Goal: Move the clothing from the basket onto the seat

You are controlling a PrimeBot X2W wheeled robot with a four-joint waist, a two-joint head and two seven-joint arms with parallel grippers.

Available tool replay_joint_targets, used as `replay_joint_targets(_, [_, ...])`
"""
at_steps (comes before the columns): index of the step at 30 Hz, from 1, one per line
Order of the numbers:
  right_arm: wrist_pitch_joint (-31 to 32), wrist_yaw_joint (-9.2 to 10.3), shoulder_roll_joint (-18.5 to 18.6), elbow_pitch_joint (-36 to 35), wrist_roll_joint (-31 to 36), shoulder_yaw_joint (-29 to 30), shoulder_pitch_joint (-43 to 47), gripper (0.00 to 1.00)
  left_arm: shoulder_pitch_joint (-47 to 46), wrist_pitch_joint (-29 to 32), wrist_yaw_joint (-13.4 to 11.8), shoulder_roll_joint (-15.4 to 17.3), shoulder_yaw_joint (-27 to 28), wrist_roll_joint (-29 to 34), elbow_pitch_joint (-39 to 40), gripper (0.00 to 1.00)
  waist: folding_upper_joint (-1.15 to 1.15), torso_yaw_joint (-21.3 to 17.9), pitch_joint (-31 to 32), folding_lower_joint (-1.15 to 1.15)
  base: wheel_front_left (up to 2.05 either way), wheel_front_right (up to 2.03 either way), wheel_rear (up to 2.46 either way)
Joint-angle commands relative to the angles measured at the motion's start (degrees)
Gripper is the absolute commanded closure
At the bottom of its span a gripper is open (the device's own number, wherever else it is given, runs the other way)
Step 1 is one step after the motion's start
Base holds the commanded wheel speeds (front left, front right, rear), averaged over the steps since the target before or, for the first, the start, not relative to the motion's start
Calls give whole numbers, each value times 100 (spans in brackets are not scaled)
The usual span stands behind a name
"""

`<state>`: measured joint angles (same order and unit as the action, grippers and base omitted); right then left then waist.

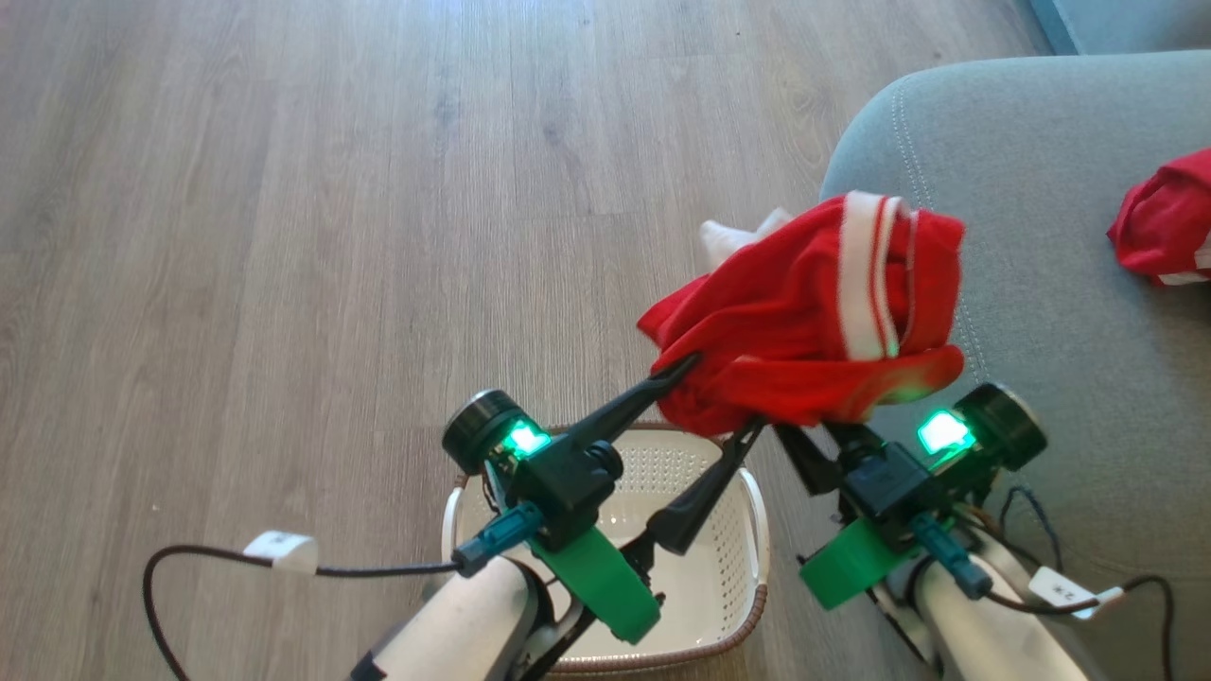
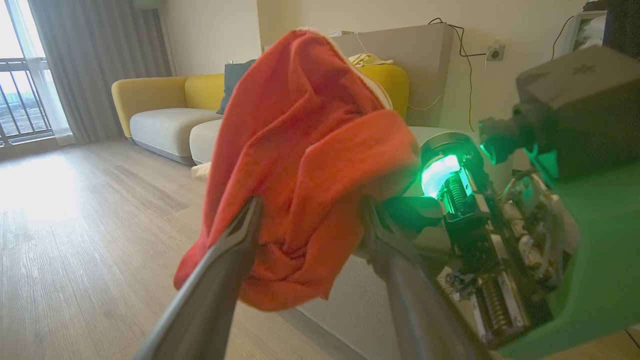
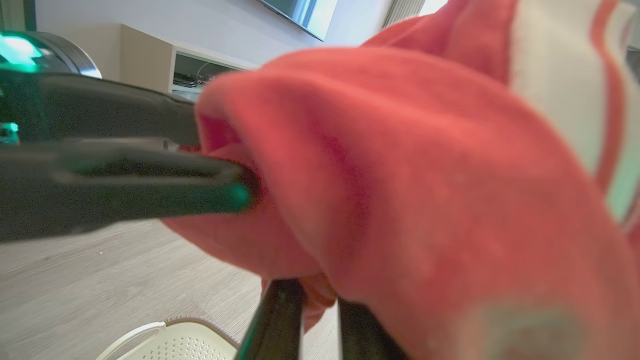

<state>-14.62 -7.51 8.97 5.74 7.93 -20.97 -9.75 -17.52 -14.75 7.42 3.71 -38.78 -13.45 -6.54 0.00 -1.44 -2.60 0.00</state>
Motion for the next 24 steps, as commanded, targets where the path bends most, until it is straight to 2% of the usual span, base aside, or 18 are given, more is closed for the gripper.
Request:
replay_joint_targets(1, [-38, 2, -51, -250, 0, -10, -100, 100, -137, -25, 6, -30, 241, 54, 203, 0, 0, -4, 1, 0, 0, 0, 0])
replay_joint_targets(24, [-38, 2, 84, -325, 318, 1620, 498, 100, 529, -25, 7, 50, 994, 708, 49, 0, 0, -18, -92, 0, 0, 0, 0])
